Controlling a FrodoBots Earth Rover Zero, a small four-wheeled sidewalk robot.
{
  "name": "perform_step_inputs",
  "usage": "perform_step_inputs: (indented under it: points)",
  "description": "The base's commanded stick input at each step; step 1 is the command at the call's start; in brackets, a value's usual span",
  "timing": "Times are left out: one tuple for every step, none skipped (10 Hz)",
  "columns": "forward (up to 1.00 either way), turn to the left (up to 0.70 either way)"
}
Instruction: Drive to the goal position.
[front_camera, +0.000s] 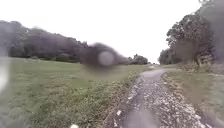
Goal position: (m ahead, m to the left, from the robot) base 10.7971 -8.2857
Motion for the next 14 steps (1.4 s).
perform_step_inputs:
  points:
    - [0.7,-0.35]
    - [0.7,-0.35]
    - [0.7,-0.35]
    - [0.7,-0.35]
    - [0.7,-0.35]
    - [0.7,-0.35]
    - [0.7,-0.35]
    - [0.7,-0.35]
    - [0.7,-0.35]
    - [0.43,-0.48]
    - [0.0,-0.7]
    - [0.0,-0.7]
    - [0.0,-0.48]
    - [0.0,-0.01]
